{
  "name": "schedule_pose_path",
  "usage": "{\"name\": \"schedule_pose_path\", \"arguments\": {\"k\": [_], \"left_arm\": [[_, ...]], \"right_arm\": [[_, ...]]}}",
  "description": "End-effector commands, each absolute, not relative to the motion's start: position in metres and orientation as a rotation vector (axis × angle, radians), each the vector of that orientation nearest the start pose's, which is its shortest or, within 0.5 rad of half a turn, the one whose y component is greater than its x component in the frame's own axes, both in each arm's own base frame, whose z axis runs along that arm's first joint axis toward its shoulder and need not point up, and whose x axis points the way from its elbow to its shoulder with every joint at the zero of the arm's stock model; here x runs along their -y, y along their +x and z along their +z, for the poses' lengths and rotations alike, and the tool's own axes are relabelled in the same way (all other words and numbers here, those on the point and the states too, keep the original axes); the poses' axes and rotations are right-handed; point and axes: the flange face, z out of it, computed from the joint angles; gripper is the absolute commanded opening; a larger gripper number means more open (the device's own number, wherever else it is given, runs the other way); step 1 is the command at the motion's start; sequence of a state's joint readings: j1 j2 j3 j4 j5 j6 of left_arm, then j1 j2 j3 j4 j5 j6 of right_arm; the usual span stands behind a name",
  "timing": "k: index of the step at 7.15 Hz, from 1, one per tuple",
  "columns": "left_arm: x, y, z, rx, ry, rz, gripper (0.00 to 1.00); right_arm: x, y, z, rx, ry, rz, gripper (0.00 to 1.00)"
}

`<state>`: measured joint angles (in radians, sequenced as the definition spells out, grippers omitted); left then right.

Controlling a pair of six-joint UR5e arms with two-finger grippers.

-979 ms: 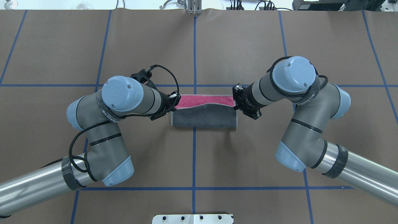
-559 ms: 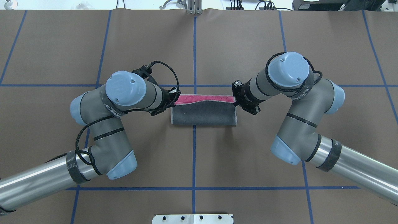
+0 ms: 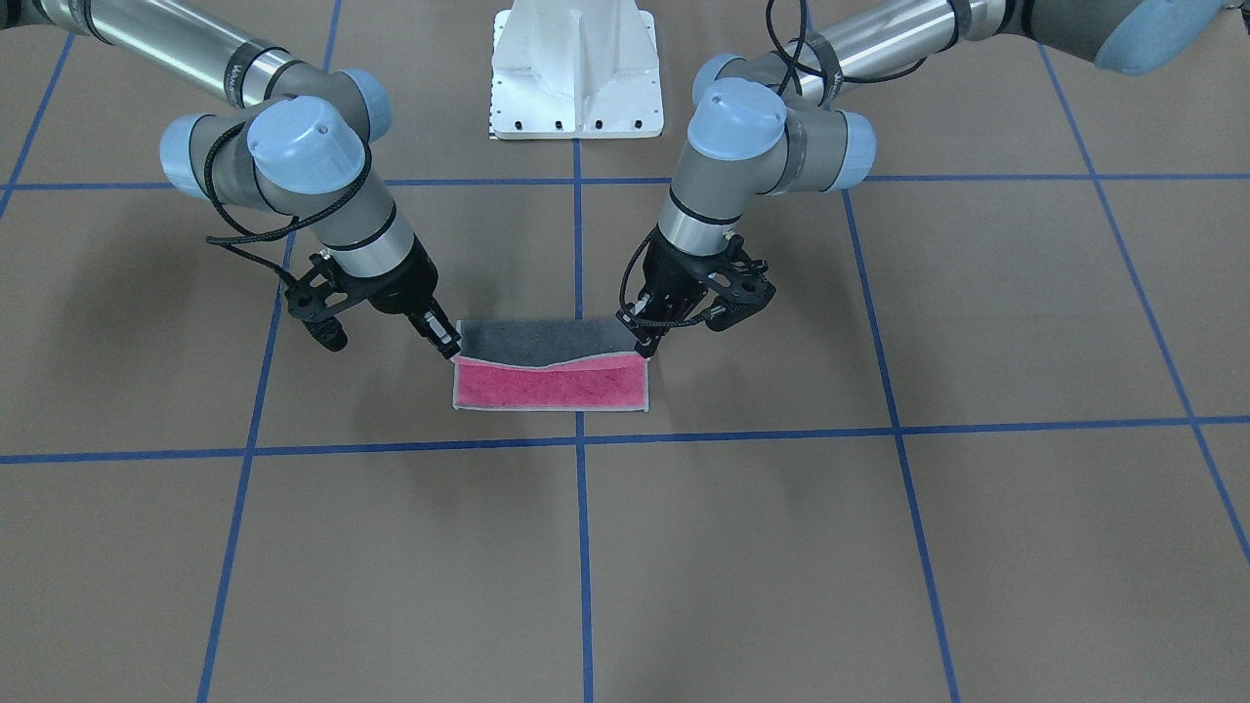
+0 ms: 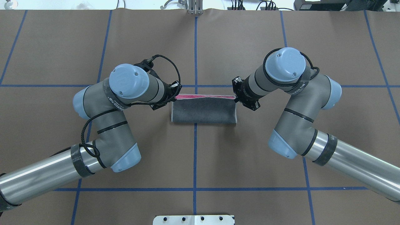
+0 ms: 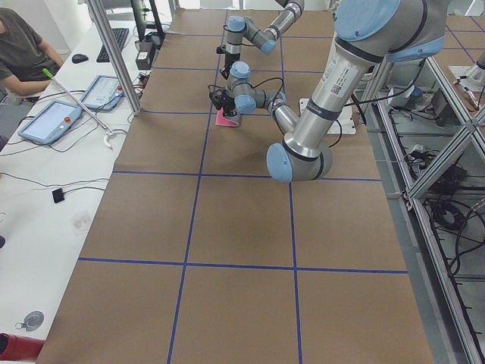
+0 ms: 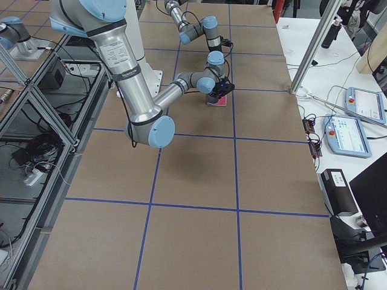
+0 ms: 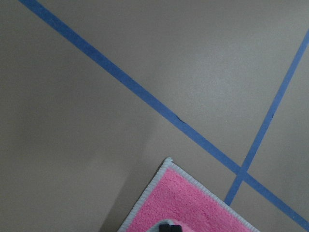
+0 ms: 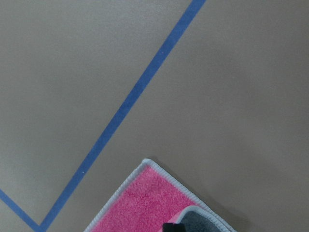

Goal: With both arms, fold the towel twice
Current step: 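Lift both near corners and fold them over toward the far edge, then lower the corners onto the far edge and open both grippers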

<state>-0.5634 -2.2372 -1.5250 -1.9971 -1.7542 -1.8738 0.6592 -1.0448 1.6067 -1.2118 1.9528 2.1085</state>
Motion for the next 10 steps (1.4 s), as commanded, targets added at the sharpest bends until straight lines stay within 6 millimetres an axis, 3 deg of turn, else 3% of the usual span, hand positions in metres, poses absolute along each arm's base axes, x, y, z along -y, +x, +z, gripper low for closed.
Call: {"name": "schedule_pose_path", "arguments": {"k": [1, 10], "left_arm": [[0.487, 0.547, 0.236, -1.066, -0.025, -0.686, 0.0], [0.502, 0.561, 0.243, -1.07, -0.018, -0.692, 0.0]], "right_arm": [[0.503, -0.484, 0.293, 0.963, -0.308, 0.93, 0.0], [0.505, -0.487, 0.296, 0.957, -0.308, 0.931, 0.0]]}}
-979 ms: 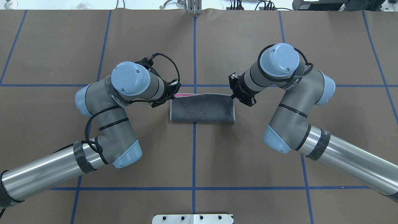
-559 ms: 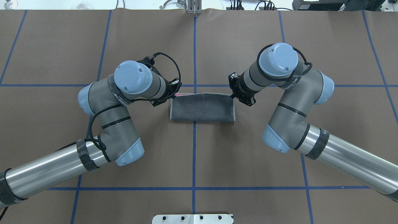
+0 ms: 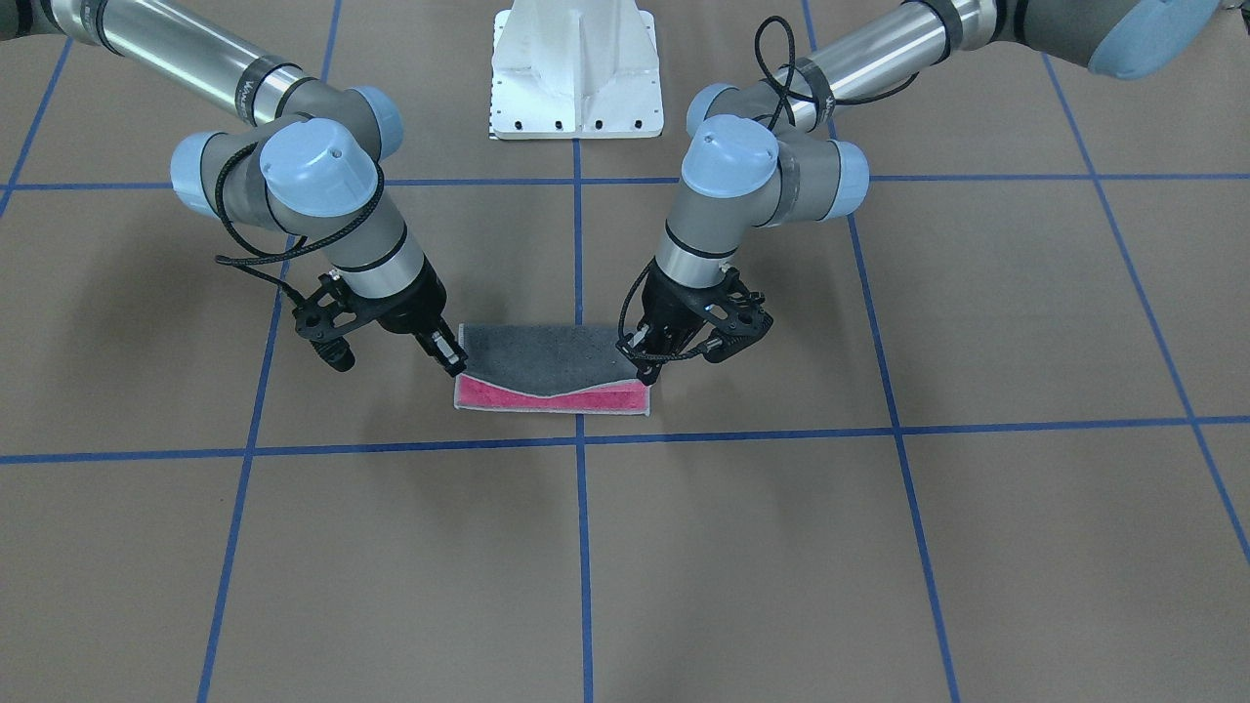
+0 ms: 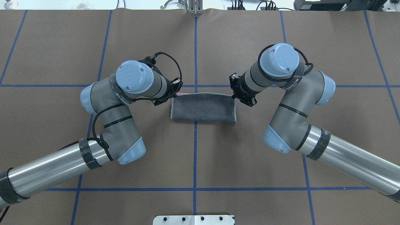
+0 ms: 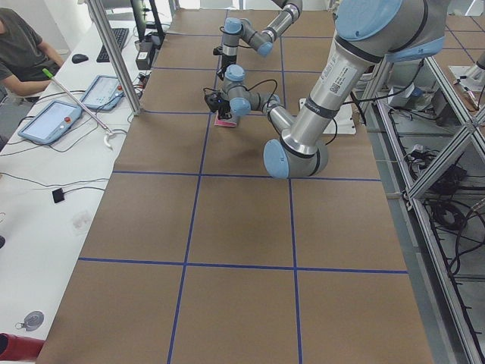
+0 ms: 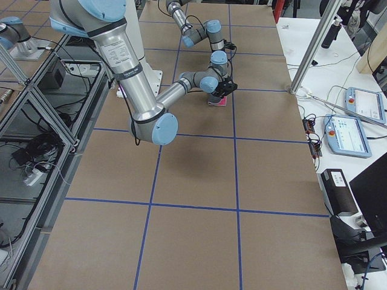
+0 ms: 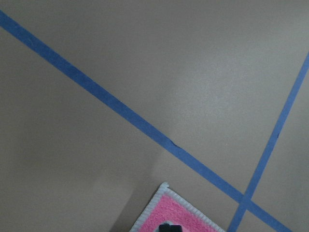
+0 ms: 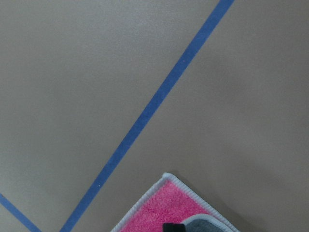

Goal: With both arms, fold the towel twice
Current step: 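Lower the corners onto the far edge and open both grippers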

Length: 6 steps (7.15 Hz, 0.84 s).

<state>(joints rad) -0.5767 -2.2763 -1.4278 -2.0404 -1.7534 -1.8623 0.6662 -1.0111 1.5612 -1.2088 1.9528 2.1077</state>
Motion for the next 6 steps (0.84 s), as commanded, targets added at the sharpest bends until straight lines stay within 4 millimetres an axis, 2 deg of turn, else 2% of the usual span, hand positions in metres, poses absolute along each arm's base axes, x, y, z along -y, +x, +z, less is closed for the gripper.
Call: {"name": "schedule_pose_path", "arguments": {"k": [1, 4, 6], "left_arm": [[0.5036, 0.5628, 0.2471, -1.072, -0.017, -0.691, 0.0], [0.5047, 0.5624, 0.2476, -1.077, -0.016, -0.691, 0.0], [0.5072, 0.5601, 0.2474, -1.079, -0.014, -0.696, 0.47]], "right_arm": [[0.5055, -0.4862, 0.2964, 0.956, -0.308, 0.933, 0.0], [0.512, -0.4874, 0.2899, 0.964, -0.303, 0.937, 0.0], [0.513, -0.4868, 0.2906, 0.962, -0.303, 0.94, 0.0]]}}
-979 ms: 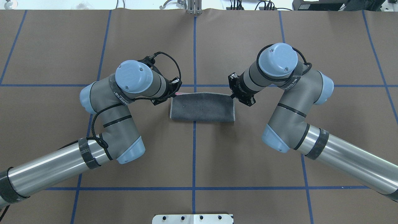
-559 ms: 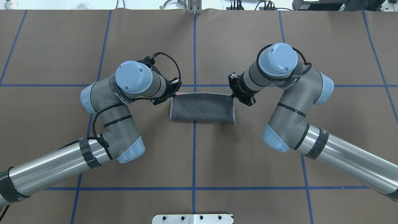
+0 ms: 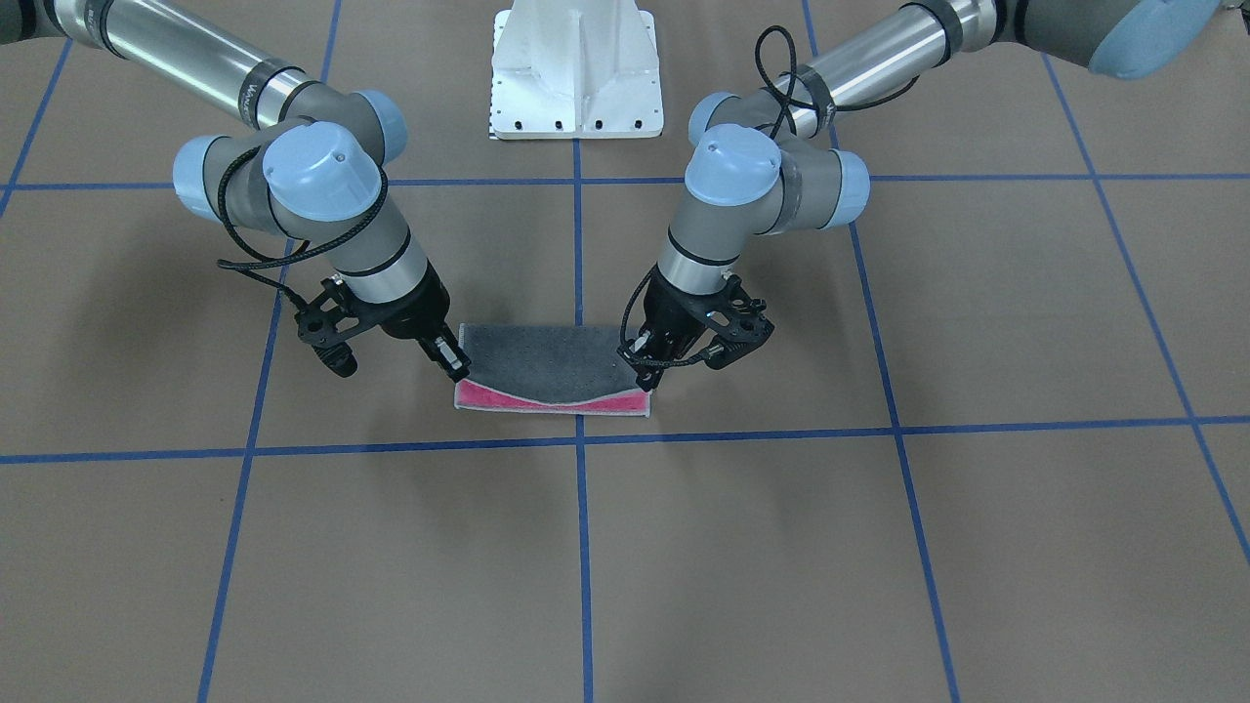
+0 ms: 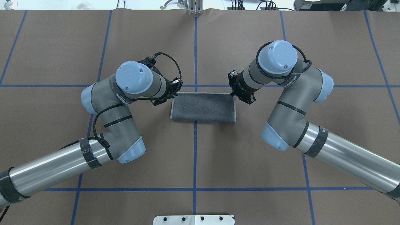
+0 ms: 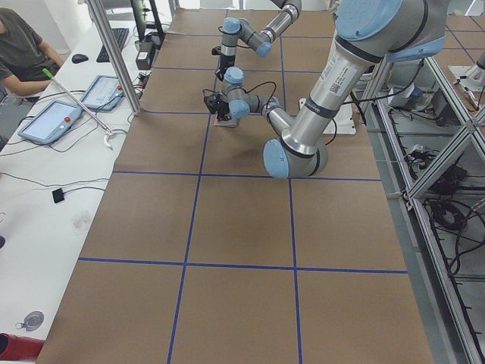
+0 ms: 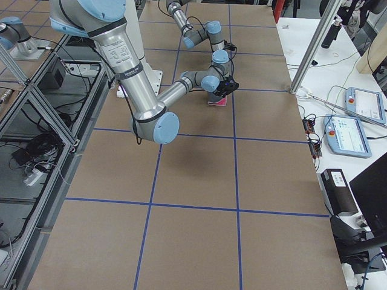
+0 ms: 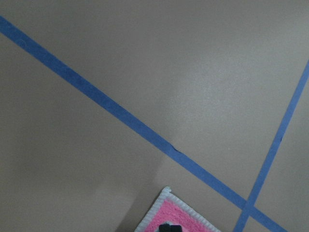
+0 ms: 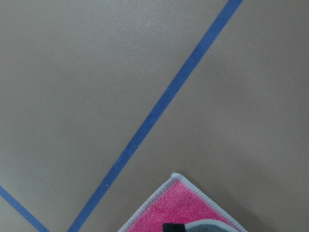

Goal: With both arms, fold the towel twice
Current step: 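Lower the corners onto the far edge and open both grippers, then raise the left gripper away while the right gripper moves to the folded towel's end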

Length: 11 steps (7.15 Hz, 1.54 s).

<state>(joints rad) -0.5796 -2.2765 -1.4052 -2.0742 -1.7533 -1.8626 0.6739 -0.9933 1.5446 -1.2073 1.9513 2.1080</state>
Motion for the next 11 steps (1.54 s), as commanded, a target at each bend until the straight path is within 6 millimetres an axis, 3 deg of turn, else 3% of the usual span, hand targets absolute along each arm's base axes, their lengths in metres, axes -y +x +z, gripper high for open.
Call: {"name": "schedule_pose_path", "arguments": {"k": [1, 2, 7, 9, 11], "left_arm": [[0.51, 0.558, 0.247, -1.079, -0.011, -0.701, 0.65], [0.513, 0.555, 0.244, -1.084, -0.008, -0.706, 0.7], [0.524, 0.541, 0.231, -1.116, 0.004, -0.715, 0.71], [0.527, 0.533, 0.227, -1.128, -0.012, -0.707, 0.72], [0.524, 0.536, 0.23, -1.125, -0.019, -0.707, 0.73]], "right_arm": [[0.514, -0.486, 0.291, 0.963, -0.302, 0.942, 0.21], [0.513, -0.487, 0.29, 0.964, -0.303, 0.94, 0.99], [0.51, -0.483, 0.287, 0.975, -0.308, 0.948, 1.0], [0.49, -0.493, 0.285, 0.969, -0.326, 0.949, 0.99], [0.468, -0.498, 0.314, 0.922, -0.377, 0.977, 0.79]]}}
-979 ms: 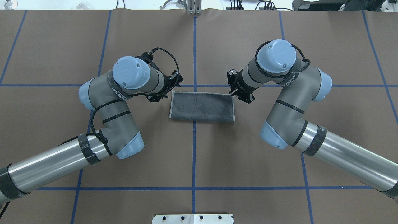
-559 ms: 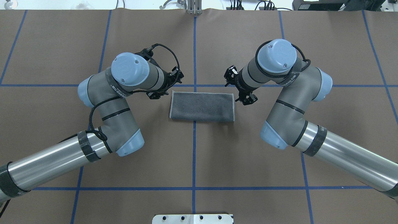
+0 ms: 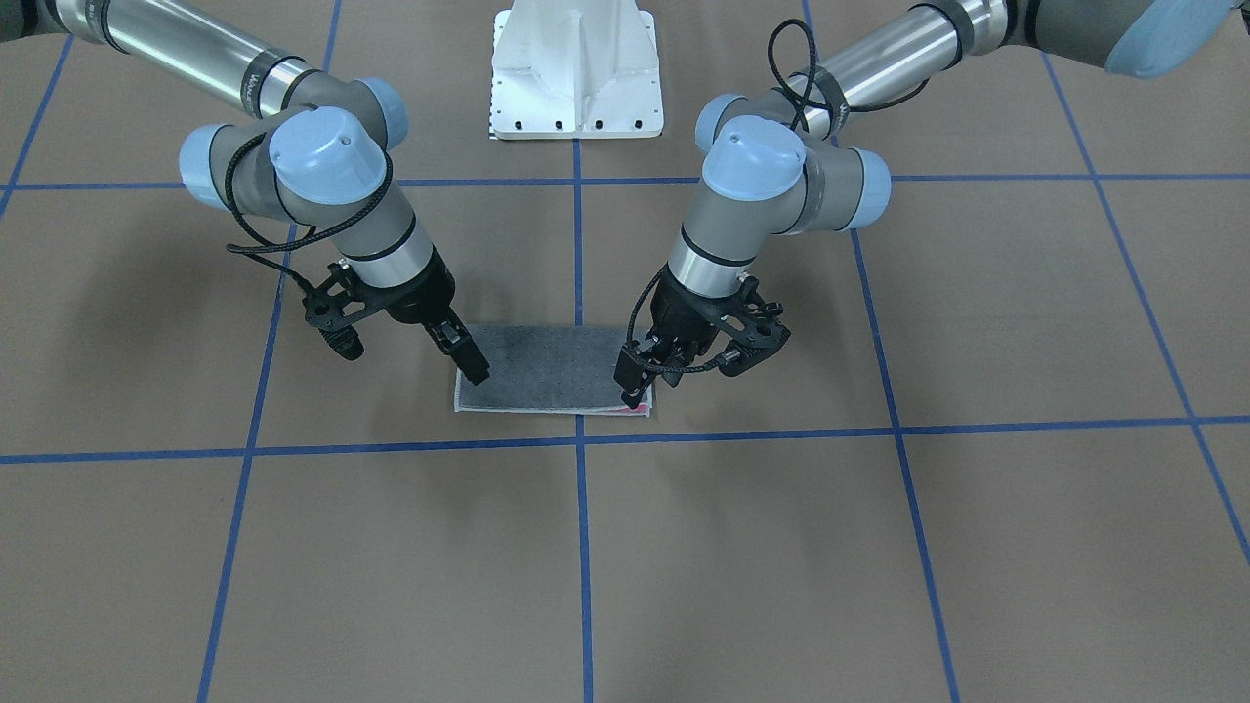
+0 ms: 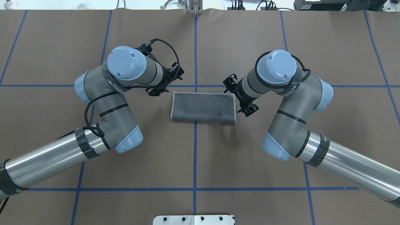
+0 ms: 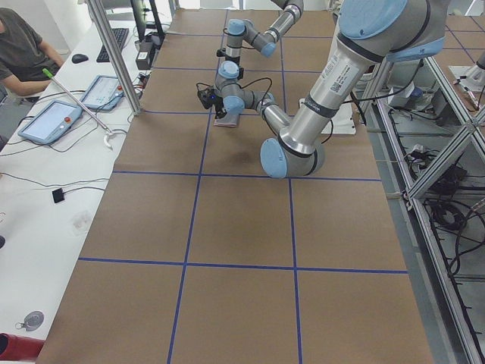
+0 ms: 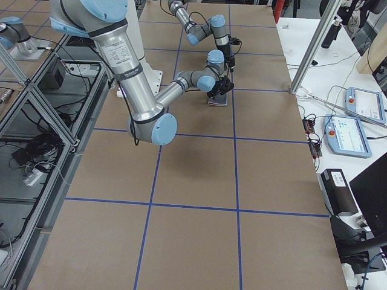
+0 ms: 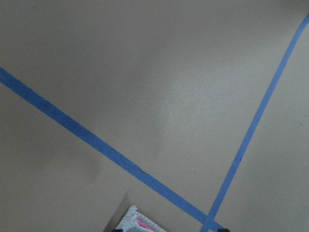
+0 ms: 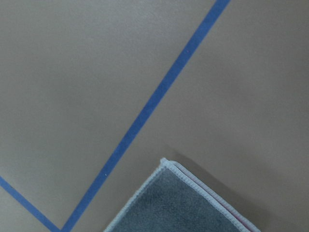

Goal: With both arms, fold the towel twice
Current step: 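Raise the left gripper away while the right gripper moves to the folded towel's end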

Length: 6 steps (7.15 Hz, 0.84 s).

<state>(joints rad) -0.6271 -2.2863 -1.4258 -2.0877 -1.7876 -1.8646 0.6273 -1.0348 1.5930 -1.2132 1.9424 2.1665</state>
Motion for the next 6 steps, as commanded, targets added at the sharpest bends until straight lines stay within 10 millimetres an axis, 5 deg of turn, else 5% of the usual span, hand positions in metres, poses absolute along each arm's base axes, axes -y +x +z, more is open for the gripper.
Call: {"name": "schedule_pose_path", "arguments": {"k": [1, 6], "left_arm": [[0.524, 0.535, 0.231, -1.124, -0.021, -0.709, 0.74], [0.524, 0.535, 0.232, -1.122, -0.02, -0.708, 0.74]], "right_arm": [[0.46, -0.5, 0.323, 0.906, -0.389, 0.971, 0.73], [0.436, -0.52, 0.32, 0.889, -0.434, 1.023, 0.67]]}}
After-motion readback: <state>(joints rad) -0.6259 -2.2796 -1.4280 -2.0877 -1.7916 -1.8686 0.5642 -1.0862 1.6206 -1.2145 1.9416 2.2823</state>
